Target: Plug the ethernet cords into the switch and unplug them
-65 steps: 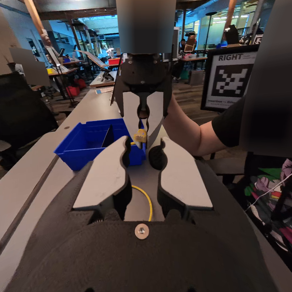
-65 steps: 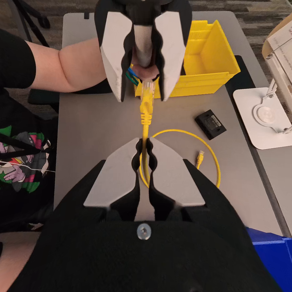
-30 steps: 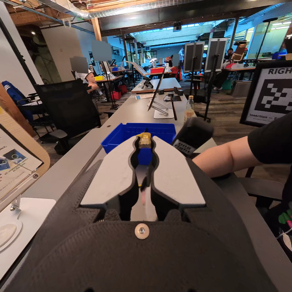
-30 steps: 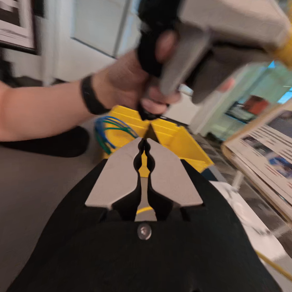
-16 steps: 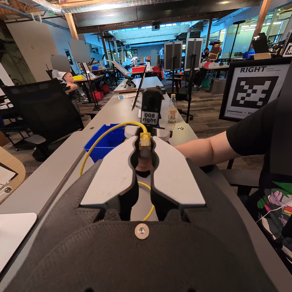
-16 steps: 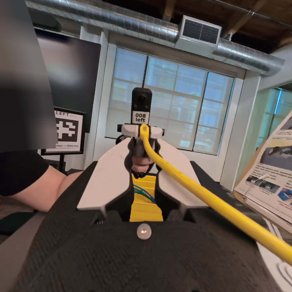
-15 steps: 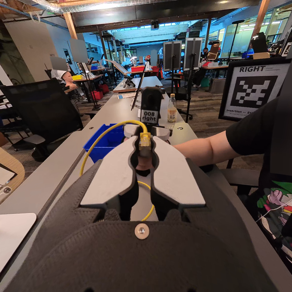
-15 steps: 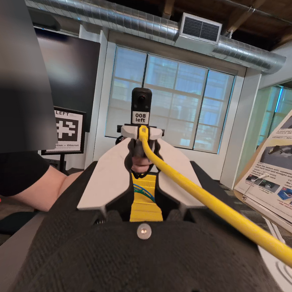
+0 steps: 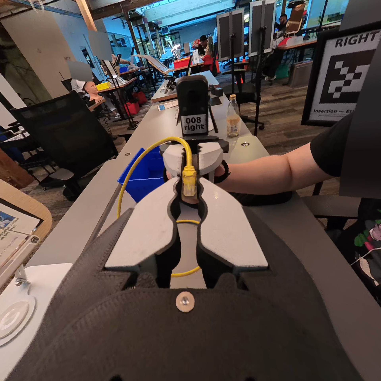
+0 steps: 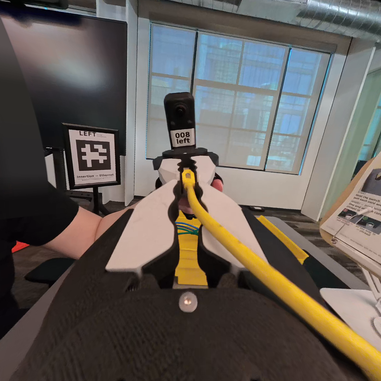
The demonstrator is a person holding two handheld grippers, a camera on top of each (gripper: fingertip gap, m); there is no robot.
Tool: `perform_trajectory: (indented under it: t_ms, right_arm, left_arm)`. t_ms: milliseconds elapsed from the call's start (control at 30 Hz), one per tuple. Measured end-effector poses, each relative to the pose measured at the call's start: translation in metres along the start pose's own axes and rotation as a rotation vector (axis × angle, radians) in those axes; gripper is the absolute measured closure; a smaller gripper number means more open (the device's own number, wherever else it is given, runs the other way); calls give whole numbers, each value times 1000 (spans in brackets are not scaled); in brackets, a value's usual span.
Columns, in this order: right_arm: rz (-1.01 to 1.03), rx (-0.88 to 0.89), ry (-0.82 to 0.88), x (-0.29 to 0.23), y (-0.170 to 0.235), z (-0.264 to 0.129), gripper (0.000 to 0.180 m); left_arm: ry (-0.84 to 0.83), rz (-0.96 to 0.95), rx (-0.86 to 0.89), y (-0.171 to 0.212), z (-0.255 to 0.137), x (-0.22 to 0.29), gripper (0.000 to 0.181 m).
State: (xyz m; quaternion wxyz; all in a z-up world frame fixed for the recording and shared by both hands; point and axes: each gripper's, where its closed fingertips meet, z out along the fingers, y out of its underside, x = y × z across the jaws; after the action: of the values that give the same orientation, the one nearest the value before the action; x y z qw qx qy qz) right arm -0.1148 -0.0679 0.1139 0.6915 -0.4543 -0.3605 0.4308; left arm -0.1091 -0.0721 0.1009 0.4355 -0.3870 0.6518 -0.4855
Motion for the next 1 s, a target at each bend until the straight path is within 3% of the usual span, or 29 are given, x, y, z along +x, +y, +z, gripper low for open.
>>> perform_trajectory:
  t_ms: [467,500,567,700,767,1000]
  right_arm:
    - [-206,-186,31,-2,7,-6,168]
    - [-227,-194,47,-1,6,-7,168]
    - [-259,-199,81,4,-1,-12,168]
    - [-296,-156,142,10,-33,-31,169]
    - [-326,-142,154,7,-50,-40,168]
    - [-397,-120,162,-5,-83,-59,169]
  left_arm:
    - [-2,2,-43,9,7,0,168]
    - [-26,-6,-39,9,7,-4,164]
    - [-111,-38,-75,15,2,-19,132]
    - [-441,-123,-269,55,-16,-73,123]
    - [-521,-203,-387,89,-13,-88,115]
    - [-460,-297,-740,180,14,-131,125]
